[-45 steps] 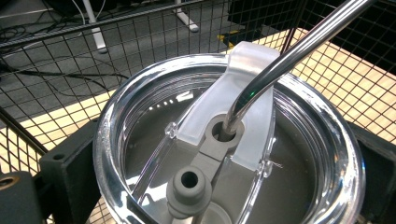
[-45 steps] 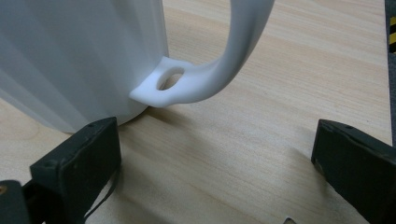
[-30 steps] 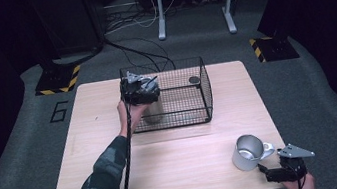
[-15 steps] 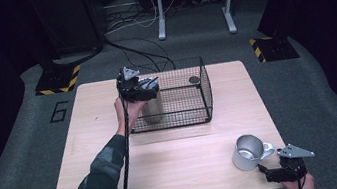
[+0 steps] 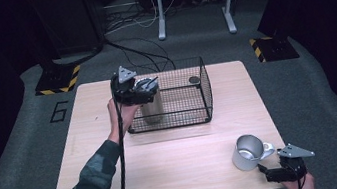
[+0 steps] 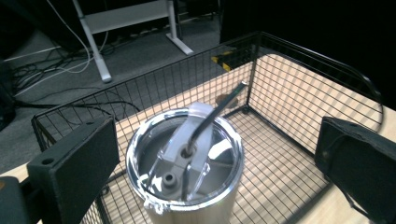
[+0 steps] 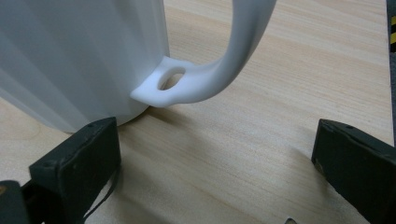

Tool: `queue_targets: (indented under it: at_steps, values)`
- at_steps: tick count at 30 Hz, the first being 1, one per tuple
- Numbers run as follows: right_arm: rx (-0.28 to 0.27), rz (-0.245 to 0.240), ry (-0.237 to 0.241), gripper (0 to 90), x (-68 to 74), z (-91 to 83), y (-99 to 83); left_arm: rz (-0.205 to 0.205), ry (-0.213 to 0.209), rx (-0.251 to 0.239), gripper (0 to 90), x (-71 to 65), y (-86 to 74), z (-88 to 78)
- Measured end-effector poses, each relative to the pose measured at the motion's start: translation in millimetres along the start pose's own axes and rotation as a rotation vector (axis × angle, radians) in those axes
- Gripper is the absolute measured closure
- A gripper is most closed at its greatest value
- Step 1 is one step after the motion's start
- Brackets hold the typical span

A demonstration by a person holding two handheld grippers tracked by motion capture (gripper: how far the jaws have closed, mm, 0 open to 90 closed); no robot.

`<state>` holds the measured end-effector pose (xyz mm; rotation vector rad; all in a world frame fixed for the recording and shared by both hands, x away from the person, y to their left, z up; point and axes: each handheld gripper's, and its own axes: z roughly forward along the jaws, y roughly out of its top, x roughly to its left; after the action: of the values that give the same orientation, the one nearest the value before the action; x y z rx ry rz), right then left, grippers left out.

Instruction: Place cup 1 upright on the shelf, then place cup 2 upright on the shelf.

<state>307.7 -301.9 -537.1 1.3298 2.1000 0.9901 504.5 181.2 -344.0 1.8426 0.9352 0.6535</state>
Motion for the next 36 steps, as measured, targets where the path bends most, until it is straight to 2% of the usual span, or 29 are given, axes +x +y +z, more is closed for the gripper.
queue_targets:
  at_steps: [5,11,17,19,20,22,23,24,26,28,30,33,34,35,36]
  values:
    - [0.0,0.0,0.0,0.7,0.0,0.0,0.0,0.011,0.0,0.0,0.2,-1.6,-1.9,-14.9]
    - [0.003,0.001,0.0,0.8,-0.2,0.1,0.3,0.041,-0.003,0.008,0.3,-8.9,-16.8,-34.8]
    - [0.006,-0.001,-0.002,0.7,-0.1,0.0,0.5,0.07,-0.009,0.034,0.3,-11.0,-38.5,-57.1]
    - [0.008,0.0,-0.001,0.7,-0.2,0.2,0.9,0.086,-0.008,0.061,0.3,-10.3,-50.8,-69.1]
    - [0.007,0.0,-0.002,0.7,-0.2,0.2,0.8,0.086,-0.008,0.061,0.3,-10.3,-50.8,-69.1]
    - [0.006,0.0,-0.004,0.8,0.0,0.1,0.6,0.097,-0.001,0.075,0.2,-9.2,-60.7,-74.9]
    - [0.001,0.007,-0.007,0.7,0.5,0.1,0.3,0.096,0.016,0.091,0.2,-7.6,-68.3,-78.7]
    - [0.001,0.007,-0.006,0.7,0.4,0.1,0.3,0.096,0.016,0.091,0.3,-7.6,-68.3,-78.7]
    - [0.005,0.003,-0.007,0.8,0.0,0.2,0.6,0.07,0.027,0.106,0.2,-2.3,-83.4,-84.1]
    - [0.004,0.003,-0.007,0.8,0.1,0.2,0.6,0.063,0.027,0.112,0.2,-0.2,-88.4,-85.3]
    - [0.001,0.007,-0.006,0.7,0.4,0.0,0.3,0.031,0.027,0.119,0.2,3.3,-99.9,-86.4]
    - [0.004,0.009,-0.009,0.8,0.4,-0.1,0.1,-0.006,0.013,0.145,0.2,7.6,-119.3,-87.7]
    - [0.005,0.01,-0.009,0.8,0.5,-0.3,0.1,-0.017,0.009,0.161,0.2,8.6,-130.6,-89.8]
    - [0.005,0.01,-0.009,0.8,0.5,-0.3,0.1,-0.017,0.009,0.161,0.2,8.6,-130.6,-89.8]
    - [0.005,0.01,-0.009,0.8,0.4,-0.1,0.2,-0.041,0.009,0.171,0.2,9.5,-144.1,-91.6]
